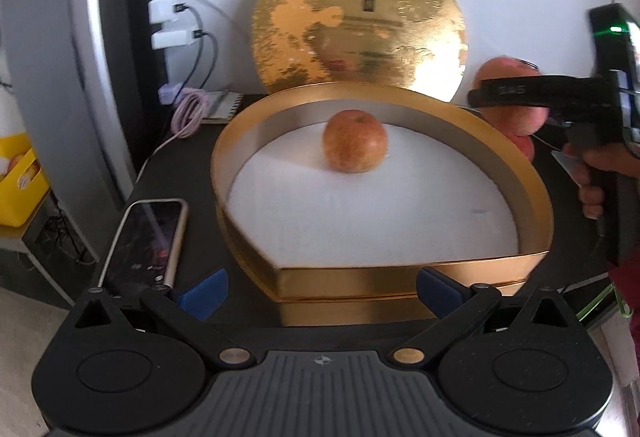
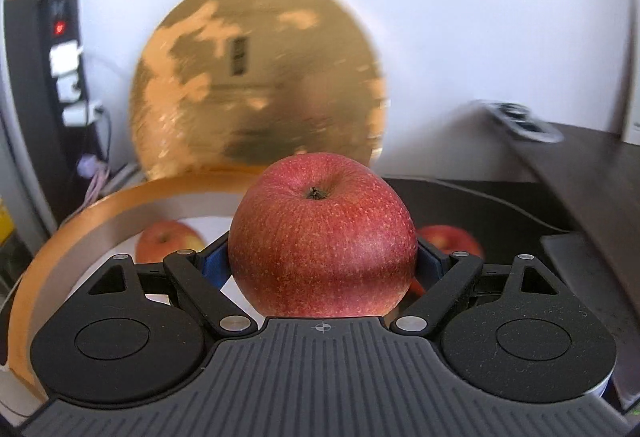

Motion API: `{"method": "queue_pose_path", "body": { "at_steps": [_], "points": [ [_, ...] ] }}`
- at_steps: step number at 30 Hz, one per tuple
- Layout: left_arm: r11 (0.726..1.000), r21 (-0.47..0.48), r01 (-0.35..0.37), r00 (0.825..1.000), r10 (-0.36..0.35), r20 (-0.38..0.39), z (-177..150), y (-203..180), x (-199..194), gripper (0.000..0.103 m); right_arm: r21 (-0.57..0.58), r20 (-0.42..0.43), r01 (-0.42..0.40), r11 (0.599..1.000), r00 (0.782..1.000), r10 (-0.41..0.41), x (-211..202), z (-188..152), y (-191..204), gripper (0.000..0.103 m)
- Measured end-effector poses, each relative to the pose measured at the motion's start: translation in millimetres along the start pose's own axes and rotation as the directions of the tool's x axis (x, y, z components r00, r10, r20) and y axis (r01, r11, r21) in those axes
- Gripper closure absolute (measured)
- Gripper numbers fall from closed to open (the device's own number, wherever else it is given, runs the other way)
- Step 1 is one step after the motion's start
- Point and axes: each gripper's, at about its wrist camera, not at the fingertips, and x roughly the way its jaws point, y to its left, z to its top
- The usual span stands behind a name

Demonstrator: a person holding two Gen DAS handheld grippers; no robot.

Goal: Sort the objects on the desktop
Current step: 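Carry the apple into the gold box and open the right tool beside the first apple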

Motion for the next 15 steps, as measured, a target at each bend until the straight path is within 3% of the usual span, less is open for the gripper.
{"method": "queue_pose_path", "body": {
  "at_steps": [4,10,15],
  "points": [
    [1.000,-0.008,0.006,1.000,-0.006,0.004,-1.4,16.8,0.3,0.001,-0.019,-0.107,-0.010,1.000,0.994,0.008,38.4,4.4,24.0,0.015],
    [0.999,-0.020,0.041,0.999,-0.040,0.013,-2.1,34.1,2.8,0.001,-0.052,-0.277,0.011,0.999,0.961,-0.025,91.4,0.4,43.6,0.015],
    [0.998,-0.027,0.048,0.999,-0.048,0.005,-2.0,40.2,7.3,0.001,-0.101,-0.339,0.020,0.995,0.939,-0.053,108.6,-3.1,51.7,0.015]
  ]
}}
